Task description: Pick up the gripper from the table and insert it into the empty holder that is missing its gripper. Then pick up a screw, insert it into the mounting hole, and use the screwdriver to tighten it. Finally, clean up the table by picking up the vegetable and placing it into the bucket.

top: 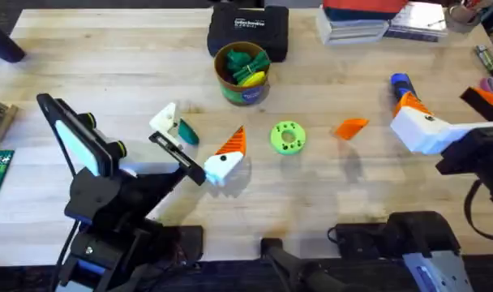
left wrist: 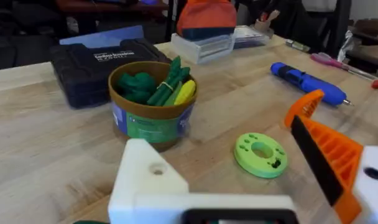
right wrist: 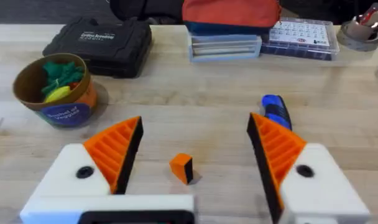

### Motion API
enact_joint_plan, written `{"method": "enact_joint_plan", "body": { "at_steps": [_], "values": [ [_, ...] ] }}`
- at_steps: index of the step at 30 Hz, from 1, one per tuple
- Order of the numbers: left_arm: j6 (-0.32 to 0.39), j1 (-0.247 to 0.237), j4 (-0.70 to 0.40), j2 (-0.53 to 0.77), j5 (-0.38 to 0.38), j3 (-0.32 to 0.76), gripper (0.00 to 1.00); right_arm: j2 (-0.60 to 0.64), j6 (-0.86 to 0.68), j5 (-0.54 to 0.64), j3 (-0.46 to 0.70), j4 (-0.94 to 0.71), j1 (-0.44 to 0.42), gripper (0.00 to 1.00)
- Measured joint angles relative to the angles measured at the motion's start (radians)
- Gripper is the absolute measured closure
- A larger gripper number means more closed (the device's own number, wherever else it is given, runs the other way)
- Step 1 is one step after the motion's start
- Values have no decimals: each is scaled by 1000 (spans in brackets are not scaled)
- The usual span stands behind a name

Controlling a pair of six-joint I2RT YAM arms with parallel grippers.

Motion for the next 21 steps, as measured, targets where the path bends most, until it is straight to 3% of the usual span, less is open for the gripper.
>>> {"method": "enact_joint_plan", "body": {
  "at_steps": [10,21],
  "values": [
    [0,0,1,0,4,0,15,0,0,0,0,0,0,8],
    [0,0,-2,0,263,0,15,0,0,0,0,0,0,8]
  ]
}}
